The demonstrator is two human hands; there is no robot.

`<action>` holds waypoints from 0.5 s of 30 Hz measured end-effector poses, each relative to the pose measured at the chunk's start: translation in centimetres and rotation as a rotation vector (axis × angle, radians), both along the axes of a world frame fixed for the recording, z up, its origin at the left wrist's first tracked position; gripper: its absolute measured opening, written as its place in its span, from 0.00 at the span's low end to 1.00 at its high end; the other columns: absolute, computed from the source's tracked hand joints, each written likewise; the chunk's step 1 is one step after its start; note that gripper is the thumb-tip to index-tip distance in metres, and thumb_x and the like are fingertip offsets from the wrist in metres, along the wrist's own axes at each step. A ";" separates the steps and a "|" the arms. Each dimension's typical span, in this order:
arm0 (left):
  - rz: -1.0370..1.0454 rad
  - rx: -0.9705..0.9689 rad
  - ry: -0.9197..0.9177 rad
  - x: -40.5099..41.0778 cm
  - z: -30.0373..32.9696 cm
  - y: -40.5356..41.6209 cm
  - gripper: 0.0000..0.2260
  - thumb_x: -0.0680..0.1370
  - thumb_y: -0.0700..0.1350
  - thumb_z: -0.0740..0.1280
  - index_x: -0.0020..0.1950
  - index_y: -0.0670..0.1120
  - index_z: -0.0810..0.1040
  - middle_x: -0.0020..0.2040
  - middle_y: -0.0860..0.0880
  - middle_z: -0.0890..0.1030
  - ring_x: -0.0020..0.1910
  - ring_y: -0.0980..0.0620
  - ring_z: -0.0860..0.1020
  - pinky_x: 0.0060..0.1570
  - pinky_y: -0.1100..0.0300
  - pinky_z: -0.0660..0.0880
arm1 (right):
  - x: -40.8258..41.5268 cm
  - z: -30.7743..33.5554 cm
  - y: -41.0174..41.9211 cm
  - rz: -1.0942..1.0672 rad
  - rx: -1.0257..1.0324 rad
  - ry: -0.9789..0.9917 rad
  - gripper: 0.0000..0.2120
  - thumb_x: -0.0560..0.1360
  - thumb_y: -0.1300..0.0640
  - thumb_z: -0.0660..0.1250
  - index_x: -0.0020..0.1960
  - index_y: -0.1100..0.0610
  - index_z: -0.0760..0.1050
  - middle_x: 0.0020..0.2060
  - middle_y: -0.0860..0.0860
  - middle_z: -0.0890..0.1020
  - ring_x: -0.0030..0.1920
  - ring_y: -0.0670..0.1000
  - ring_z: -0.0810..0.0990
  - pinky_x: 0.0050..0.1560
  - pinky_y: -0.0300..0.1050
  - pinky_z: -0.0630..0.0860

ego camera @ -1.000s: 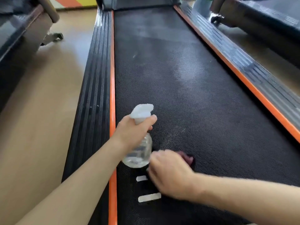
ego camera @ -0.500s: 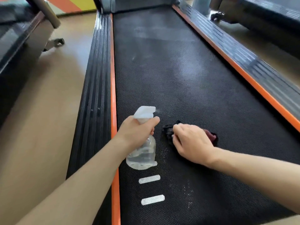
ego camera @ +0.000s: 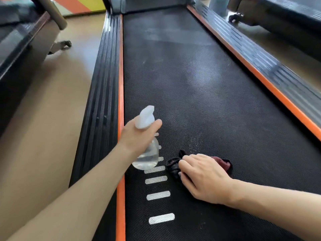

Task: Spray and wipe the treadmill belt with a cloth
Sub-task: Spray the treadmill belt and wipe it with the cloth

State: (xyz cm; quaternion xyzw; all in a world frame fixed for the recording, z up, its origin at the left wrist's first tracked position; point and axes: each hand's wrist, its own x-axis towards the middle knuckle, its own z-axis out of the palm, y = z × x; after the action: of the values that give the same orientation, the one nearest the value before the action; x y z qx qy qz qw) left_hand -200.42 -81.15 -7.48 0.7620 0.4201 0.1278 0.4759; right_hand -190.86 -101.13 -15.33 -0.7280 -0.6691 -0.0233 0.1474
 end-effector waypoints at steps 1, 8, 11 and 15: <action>0.026 0.017 -0.044 -0.5 0.0 0.4 0.10 0.77 0.57 0.73 0.45 0.51 0.82 0.39 0.53 0.81 0.42 0.52 0.79 0.45 0.61 0.75 | 0.1 0.1 0.4 0.020 -0.005 -0.010 0.09 0.81 0.50 0.57 0.44 0.52 0.66 0.39 0.48 0.73 0.39 0.51 0.73 0.45 0.48 0.74; 0.205 0.148 -0.286 -3.1 -0.5 4.4 0.07 0.77 0.53 0.74 0.52 0.54 0.80 0.39 0.50 0.82 0.39 0.48 0.80 0.40 0.54 0.78 | 2.2 -0.4 9.1 0.108 0.021 -0.056 0.08 0.81 0.50 0.57 0.47 0.53 0.67 0.42 0.50 0.75 0.42 0.54 0.76 0.47 0.50 0.73; 0.286 0.138 -0.325 -3.7 -1.3 5.0 0.07 0.74 0.51 0.72 0.49 0.51 0.81 0.36 0.55 0.82 0.33 0.60 0.79 0.40 0.58 0.78 | 6.4 -0.6 12.7 0.018 0.012 -0.084 0.07 0.80 0.52 0.59 0.46 0.54 0.69 0.42 0.53 0.78 0.43 0.57 0.78 0.46 0.54 0.74; 0.314 0.236 -0.399 -4.4 -2.8 5.4 0.07 0.71 0.50 0.70 0.43 0.64 0.82 0.43 0.53 0.85 0.44 0.54 0.83 0.52 0.57 0.78 | 15.1 -0.7 14.7 -0.521 -0.018 -0.001 0.08 0.79 0.53 0.59 0.48 0.58 0.70 0.47 0.59 0.80 0.48 0.63 0.80 0.48 0.56 0.75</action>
State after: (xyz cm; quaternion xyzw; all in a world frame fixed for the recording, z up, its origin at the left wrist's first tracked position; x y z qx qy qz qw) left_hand -204.85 -75.75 -10.26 0.6977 0.4132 0.3953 0.4316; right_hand -175.73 -86.47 -16.03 -0.8770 -0.4594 -0.0549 0.1295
